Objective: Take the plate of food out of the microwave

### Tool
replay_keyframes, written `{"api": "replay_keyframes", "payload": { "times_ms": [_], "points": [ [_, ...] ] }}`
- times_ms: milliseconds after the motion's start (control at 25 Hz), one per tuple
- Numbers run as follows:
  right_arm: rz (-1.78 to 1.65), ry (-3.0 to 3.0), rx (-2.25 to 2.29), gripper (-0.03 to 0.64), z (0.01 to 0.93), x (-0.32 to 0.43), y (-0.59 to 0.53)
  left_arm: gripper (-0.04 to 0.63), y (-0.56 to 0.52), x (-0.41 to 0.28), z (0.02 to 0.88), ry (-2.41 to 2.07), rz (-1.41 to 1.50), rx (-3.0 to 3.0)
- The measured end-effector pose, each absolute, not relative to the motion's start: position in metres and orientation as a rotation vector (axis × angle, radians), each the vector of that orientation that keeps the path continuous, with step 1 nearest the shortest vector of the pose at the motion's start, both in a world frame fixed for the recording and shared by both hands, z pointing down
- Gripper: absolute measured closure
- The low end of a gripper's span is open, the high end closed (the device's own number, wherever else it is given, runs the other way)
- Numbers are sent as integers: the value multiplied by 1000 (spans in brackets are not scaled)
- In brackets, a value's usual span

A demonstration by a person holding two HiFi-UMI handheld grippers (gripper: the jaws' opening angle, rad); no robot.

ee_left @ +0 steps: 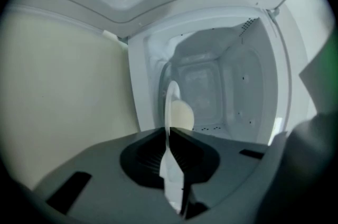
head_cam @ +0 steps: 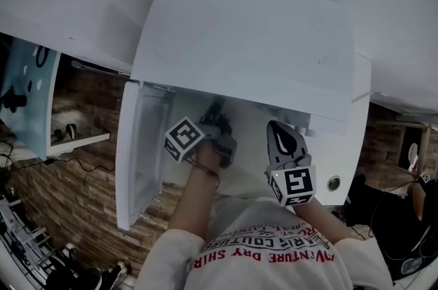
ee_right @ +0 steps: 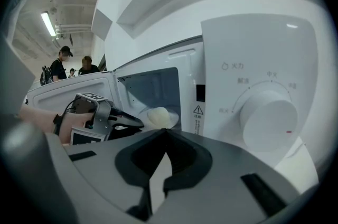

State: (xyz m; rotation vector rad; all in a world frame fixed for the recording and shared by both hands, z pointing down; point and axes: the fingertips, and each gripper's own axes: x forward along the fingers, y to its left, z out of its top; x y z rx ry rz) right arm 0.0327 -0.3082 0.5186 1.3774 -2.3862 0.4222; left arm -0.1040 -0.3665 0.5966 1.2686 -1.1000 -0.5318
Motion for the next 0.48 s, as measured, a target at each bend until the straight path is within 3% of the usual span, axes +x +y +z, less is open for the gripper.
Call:
{"api": "replay_keyframes", "payload": {
  "times_ms": [480],
  "points": [
    [399,-2403,1375,614,510,32,-287,575,-337,-109,579,-1057,-648,1285]
  ]
}}
